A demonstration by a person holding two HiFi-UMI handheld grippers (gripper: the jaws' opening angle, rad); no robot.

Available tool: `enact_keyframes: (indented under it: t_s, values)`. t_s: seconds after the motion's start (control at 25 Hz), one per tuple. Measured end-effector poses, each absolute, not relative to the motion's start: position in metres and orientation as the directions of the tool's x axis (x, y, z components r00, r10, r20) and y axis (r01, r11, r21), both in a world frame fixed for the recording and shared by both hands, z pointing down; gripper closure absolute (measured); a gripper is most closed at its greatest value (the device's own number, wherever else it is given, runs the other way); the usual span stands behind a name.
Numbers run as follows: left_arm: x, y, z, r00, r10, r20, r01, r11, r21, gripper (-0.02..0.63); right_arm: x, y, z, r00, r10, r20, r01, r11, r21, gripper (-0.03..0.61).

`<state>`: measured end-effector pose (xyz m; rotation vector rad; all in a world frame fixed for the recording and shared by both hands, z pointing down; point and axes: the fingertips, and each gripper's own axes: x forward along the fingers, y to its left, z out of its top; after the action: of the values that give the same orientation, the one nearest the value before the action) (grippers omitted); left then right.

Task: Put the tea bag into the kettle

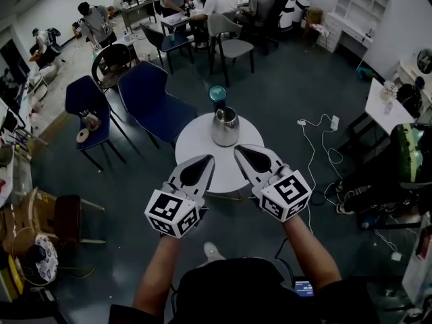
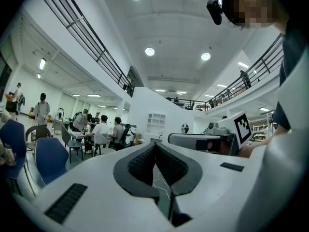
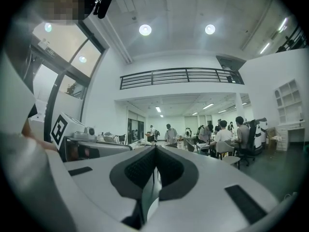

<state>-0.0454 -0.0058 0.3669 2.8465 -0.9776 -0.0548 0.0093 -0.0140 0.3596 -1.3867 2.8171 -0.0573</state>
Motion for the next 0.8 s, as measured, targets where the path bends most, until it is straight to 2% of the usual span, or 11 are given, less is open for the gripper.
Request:
enact_keyframes:
  t_s: [0.56,0.8]
  values:
    - [-0.031,0.028,0.355,0.770,-0.637,0.014,-0.633,-0.762,0.133,0.598,0.023,0.016,0.342,-0.632,-0.775,-0.010,-0.774,0.632,-0.037,0.560]
    - [-0.022,0.046,0.364,0.763,-0.645,0.039,-0.646,-0.761,0.063,0.598,0.027,0.031,0.347,-0.636,-0.772,-0.014,-0.771,0.636,-0.035,0.560]
